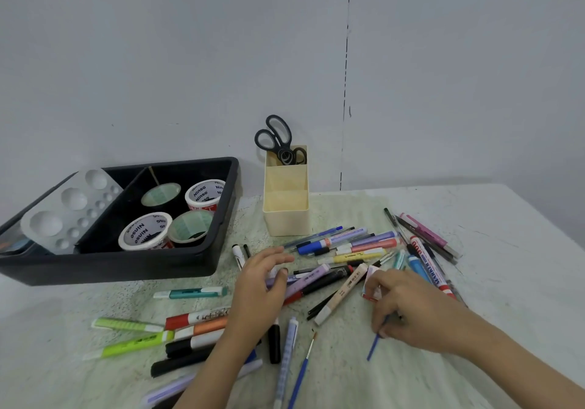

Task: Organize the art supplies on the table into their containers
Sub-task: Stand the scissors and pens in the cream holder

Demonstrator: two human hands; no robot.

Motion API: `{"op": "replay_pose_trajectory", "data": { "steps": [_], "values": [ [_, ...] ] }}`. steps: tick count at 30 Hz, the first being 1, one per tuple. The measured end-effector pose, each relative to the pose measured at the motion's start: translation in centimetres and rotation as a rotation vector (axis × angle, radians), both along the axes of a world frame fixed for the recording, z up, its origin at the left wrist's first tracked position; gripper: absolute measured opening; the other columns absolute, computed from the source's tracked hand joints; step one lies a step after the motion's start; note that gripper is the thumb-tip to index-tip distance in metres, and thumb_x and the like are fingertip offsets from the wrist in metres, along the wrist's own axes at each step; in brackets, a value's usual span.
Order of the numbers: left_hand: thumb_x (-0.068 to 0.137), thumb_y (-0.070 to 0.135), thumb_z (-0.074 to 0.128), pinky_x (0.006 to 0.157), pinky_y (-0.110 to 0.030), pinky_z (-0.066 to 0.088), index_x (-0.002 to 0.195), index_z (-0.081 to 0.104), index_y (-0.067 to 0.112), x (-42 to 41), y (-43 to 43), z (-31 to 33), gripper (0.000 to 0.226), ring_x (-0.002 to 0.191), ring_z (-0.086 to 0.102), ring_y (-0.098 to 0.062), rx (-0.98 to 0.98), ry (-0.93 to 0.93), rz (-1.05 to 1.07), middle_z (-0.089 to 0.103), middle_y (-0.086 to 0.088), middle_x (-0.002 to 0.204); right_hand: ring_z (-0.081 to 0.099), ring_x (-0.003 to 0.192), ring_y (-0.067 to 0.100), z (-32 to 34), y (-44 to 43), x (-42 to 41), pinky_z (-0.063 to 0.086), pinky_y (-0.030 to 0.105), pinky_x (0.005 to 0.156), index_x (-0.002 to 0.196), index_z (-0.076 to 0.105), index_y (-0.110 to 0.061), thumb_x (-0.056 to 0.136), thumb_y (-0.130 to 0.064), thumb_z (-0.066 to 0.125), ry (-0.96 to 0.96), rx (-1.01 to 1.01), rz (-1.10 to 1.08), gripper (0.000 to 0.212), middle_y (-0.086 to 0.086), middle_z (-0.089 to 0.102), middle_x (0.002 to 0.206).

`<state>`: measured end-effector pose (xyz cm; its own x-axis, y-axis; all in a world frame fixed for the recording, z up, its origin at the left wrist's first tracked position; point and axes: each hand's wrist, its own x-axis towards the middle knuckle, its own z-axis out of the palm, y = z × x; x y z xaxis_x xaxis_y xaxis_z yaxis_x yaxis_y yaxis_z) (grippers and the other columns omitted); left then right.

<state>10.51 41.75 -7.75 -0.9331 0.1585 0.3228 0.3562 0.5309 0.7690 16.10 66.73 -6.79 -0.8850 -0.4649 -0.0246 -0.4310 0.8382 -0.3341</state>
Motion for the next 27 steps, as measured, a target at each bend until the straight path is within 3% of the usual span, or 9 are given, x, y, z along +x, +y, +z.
{"op": "replay_pose_trajectory", "data": {
  "steps": [4,9,11,13,16,18,21,24,27],
  "values": [
    [0.087,0.0,0.057,0.088,0.002,0.032,0.093,0.058,0.044,0.5,0.5,0.4,0.044,0.109,0.046,0.014,0.036,0.078,0.008,0.055,0.029,0.11,0.041,0.099,-0.002,-0.5,-0.2,0.7,0.034,0.018,0.087,0.089,0.065,-0.034,0.088,-0.031,0.054,0.071,0.026,-0.004,0.012,-0.021,0.04,0.111],
    [0.09,-0.003,0.053,0.08,-0.013,0.05,0.093,0.064,0.034,1.6,1.2,1.5,0.038,0.091,0.061,0.003,0.179,-0.013,-0.016,0.068,0.017,0.092,0.045,0.086,-0.01,1.8,-1.6,1.3,0.036,0.007,0.075,0.092,0.047,-0.038,0.087,-0.031,0.032,0.248,-0.25,-0.082,0.017,-0.03,0.043,0.089],
    [0.093,-0.002,0.049,0.073,-0.02,0.054,0.093,0.067,0.023,1.9,1.7,2.4,0.03,0.08,0.067,-0.006,0.321,-0.203,-0.089,0.072,0.004,0.085,0.049,0.083,-0.004,2.6,-2.3,1.5,0.041,0.013,0.073,0.097,0.048,-0.03,0.091,-0.023,0.035,0.378,-0.334,-0.086,0.015,-0.022,0.049,0.09],
    [0.097,0.01,0.045,0.07,-0.026,0.057,0.097,0.067,0.011,2.0,2.2,3.1,0.022,0.076,0.069,-0.018,0.525,-0.533,-0.194,0.072,-0.013,0.092,0.053,0.082,0.006,3.5,-3.7,1.9,0.046,0.024,0.07,0.101,0.049,-0.024,0.091,-0.015,0.037,0.453,-0.394,-0.041,0.018,-0.011,0.055,0.092],
    [0.093,0.042,0.038,0.08,-0.036,0.056,0.116,0.061,-0.005,1.8,2.2,3.8,0.057,0.091,0.065,-0.03,0.817,-1.044,-0.416,0.063,-0.026,0.112,0.057,0.085,0.013,4.1,-6.5,2.8,0.052,0.026,0.072,0.102,0.054,-0.02,0.086,-0.007,0.049,0.588,-0.312,0.096,0.02,-0.001,0.061,0.103],
    [0.091,0.042,0.039,0.083,-0.035,0.054,0.121,0.058,-0.005,2.0,1.7,4.2,0.059,0.1,0.065,-0.029,0.925,-1.201,-0.508,0.063,-0.021,0.118,0.054,0.084,0.017,3.2,-8.1,3.1,0.05,0.026,0.065,0.1,0.058,-0.019,0.082,-0.003,0.058,0.615,-0.152,0.15,0.023,0.002,0.058,0.112],
    [0.093,0.021,0.041,0.089,-0.037,0.052,0.116,0.061,-0.001,2.4,0.9,4.7,0.037,0.107,0.064,-0.025,0.921,-1.203,-0.491,0.065,-0.016,0.118,0.053,0.092,0.02,1.9,-9.6,3.6,0.047,0.026,0.07,0.096,0.063,-0.02,0.079,-0.001,0.064,0.578,-0.068,0.133,0.026,0.006,0.053,0.121],
    [0.096,0.011,0.039,0.07,-0.036,0.059,0.108,0.062,-0.001,2.5,-0.4,4.6,0.029,0.089,0.07,-0.024,0.959,-1.136,-0.412,0.069,-0.016,0.107,0.057,0.097,0.02,1.7,-10.9,4.4,0.048,0.025,0.077,0.099,0.066,-0.02,0.091,-0.011,0.049,0.554,-0.235,0.054,0.021,0.008,0.053,0.124],
    [0.099,0.014,0.035,0.06,-0.034,0.059,0.097,0.058,0.005,2.6,-1.9,4.1,0.024,0.078,0.072,-0.023,1.037,-1.116,-0.331,0.072,-0.016,0.098,0.054,0.094,0.004,1.0,-12.2,5.5,0.043,0.015,0.078,0.102,0.064,-0.023,0.094,-0.017,0.047,0.487,-0.427,-0.141,0.019,-0.006,0.055,0.111]
  ]
}}
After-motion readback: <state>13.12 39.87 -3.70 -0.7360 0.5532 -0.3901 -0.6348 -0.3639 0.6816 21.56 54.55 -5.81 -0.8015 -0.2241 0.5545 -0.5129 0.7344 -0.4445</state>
